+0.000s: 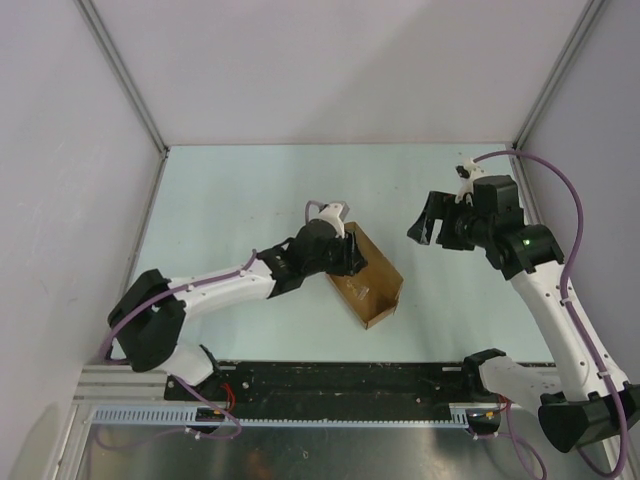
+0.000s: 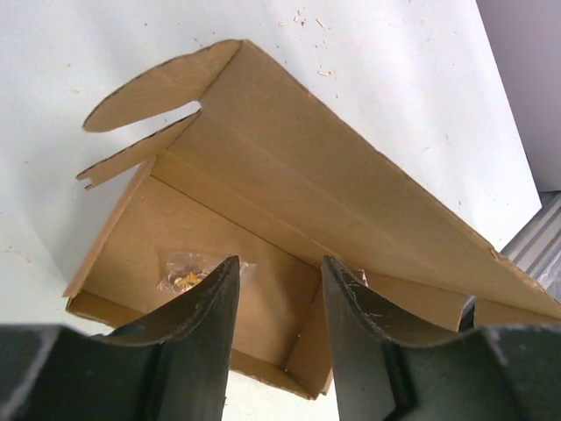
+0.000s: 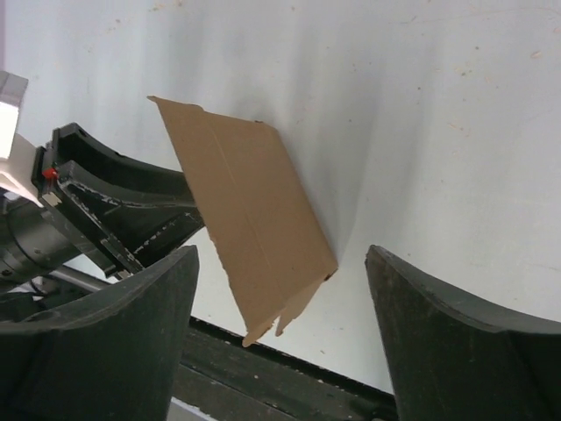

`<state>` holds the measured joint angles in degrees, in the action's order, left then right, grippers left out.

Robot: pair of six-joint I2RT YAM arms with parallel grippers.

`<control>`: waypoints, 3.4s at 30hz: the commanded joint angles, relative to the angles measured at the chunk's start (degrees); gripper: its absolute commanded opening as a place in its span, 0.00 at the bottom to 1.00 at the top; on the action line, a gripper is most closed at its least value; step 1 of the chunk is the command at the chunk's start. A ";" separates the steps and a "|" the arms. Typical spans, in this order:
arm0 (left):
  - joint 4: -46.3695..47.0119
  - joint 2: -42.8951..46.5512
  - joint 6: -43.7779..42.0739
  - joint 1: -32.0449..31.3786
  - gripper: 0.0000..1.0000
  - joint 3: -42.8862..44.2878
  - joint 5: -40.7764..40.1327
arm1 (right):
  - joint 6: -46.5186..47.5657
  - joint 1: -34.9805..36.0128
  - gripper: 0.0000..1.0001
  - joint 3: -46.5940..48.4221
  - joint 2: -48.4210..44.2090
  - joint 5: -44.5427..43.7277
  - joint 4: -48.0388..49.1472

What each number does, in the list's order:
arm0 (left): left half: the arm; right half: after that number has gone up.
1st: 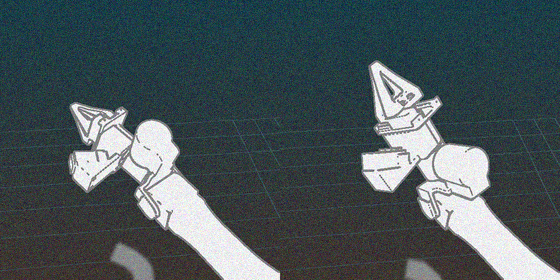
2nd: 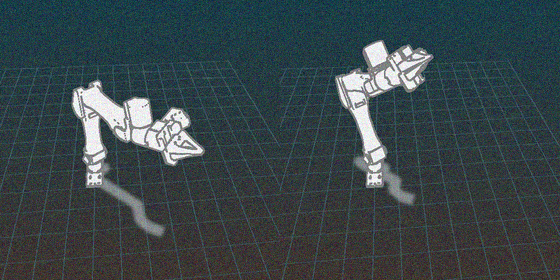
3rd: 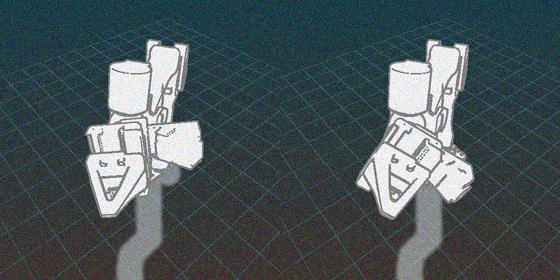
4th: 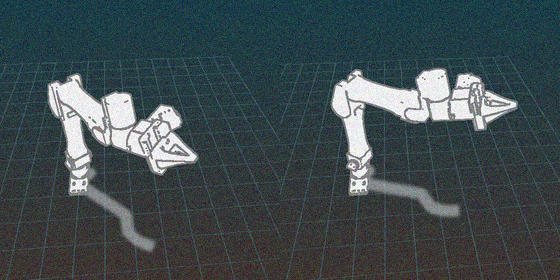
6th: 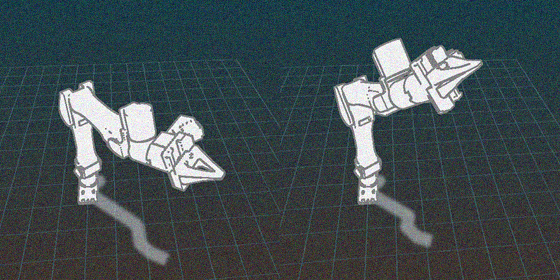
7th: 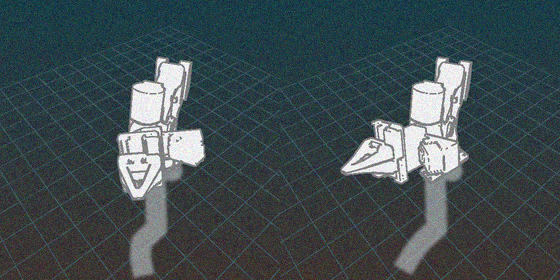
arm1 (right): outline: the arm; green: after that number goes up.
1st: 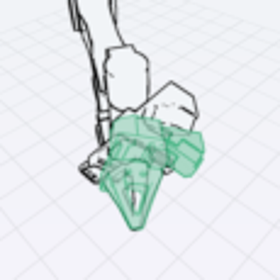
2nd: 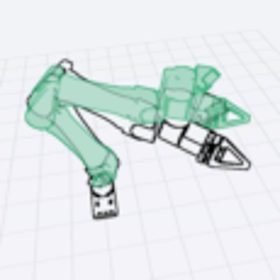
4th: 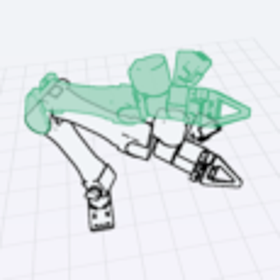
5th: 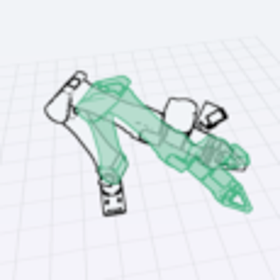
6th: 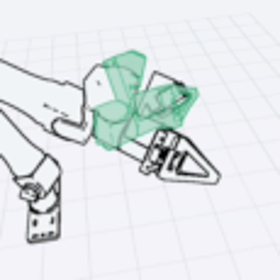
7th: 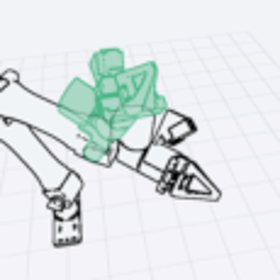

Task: Fold the paper box

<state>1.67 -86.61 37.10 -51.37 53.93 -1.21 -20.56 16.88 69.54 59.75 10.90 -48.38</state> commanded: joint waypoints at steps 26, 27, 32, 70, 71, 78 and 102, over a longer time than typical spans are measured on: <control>1.14 30.44 -2.82 12.43 0.61 -16.93 -2.39 | 11.94 13.95 0.56 -2.04 8.89 4.50 9.27; 0.79 30.97 -2.82 12.87 0.61 -17.02 -2.30 | 12.29 14.57 0.56 -2.04 9.85 3.44 9.36; 0.00 32.82 -1.86 15.60 0.60 -17.90 -3.09 | 14.05 16.86 0.56 -1.95 11.62 -3.76 8.74; -10.98 49.69 -4.94 17.36 0.50 -21.32 -7.93 | 66.15 11.59 0.00 9.90 20.93 25.84 5.06; -11.34 49.87 -4.85 17.36 0.50 -21.32 -7.84 | 67.48 11.85 0.00 10.70 22.42 25.67 4.35; -13.71 51.72 -3.97 17.36 0.51 -22.03 -7.84 | 79.60 13.26 0.07 24.84 34.10 25.40 -12.30; -16.17 51.81 -3.79 17.45 0.57 -21.85 -11.62 | 68.93 15.29 0.56 23.54 30.09 27.95 0.72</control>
<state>-14.70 -34.24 33.01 -34.30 31.05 -10.83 55.44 33.08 94.00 95.98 35.68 -57.14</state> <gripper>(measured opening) 0.561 0.553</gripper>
